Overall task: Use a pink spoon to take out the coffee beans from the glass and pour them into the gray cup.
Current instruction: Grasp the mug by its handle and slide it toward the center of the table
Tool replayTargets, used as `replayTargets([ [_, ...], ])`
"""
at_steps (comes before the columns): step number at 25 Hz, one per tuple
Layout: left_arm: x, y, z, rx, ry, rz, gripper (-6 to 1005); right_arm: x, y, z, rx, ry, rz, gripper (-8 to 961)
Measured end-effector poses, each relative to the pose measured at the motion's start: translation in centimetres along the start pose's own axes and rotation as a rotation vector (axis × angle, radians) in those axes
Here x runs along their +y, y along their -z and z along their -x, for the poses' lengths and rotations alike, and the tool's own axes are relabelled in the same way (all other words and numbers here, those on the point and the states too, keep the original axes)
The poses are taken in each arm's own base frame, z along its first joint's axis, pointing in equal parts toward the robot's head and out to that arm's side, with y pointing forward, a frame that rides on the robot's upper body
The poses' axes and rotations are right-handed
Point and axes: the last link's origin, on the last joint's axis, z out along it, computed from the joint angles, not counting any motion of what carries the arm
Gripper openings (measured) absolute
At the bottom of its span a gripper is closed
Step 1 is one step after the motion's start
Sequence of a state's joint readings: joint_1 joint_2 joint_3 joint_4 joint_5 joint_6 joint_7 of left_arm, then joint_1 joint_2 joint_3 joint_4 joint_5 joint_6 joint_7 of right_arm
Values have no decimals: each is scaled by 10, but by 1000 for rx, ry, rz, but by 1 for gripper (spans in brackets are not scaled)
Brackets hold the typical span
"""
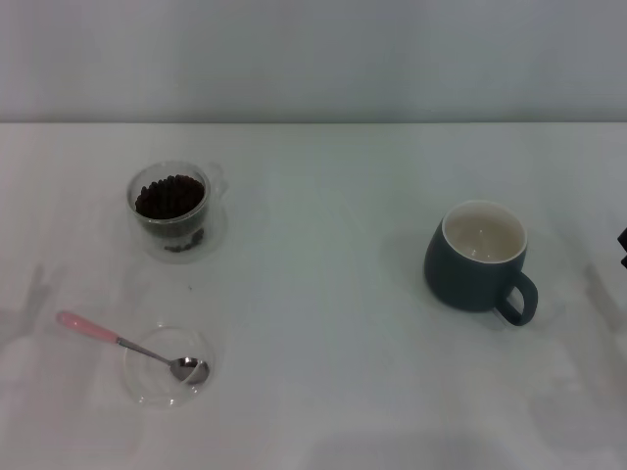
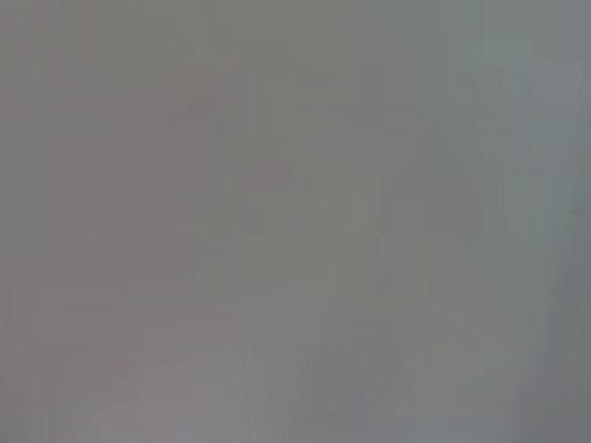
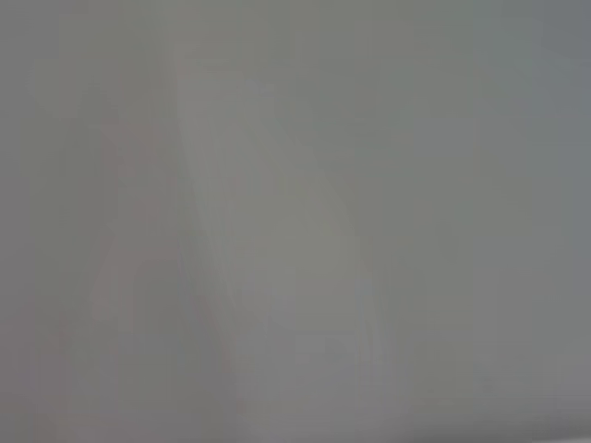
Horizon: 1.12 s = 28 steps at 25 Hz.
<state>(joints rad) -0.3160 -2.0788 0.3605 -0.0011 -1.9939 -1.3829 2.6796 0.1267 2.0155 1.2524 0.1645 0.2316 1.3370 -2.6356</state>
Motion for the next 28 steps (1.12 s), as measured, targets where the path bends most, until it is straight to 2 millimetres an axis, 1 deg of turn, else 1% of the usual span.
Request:
replayTargets([
  [5, 0, -3, -1, -1, -4, 3, 861, 7, -5, 2, -21, -45, 21, 835],
  [8, 2, -7, -2, 5, -5, 10, 862, 14, -15, 4, -24, -70, 39, 835],
  [14, 1, -13, -7, 18, -19, 21, 861, 25, -52, 21, -60, -89, 46, 836],
  [19, -1, -16, -10, 28, -40, 23, 861, 40, -78, 42, -87, -42, 37, 836],
  [22, -2, -16, -11, 31, -42, 21, 861, 50, -81, 50, -54, 14, 10, 836],
  [28, -3, -17, -12, 36, -42, 14, 861, 74, -70, 56, 5, 55, 3, 833],
])
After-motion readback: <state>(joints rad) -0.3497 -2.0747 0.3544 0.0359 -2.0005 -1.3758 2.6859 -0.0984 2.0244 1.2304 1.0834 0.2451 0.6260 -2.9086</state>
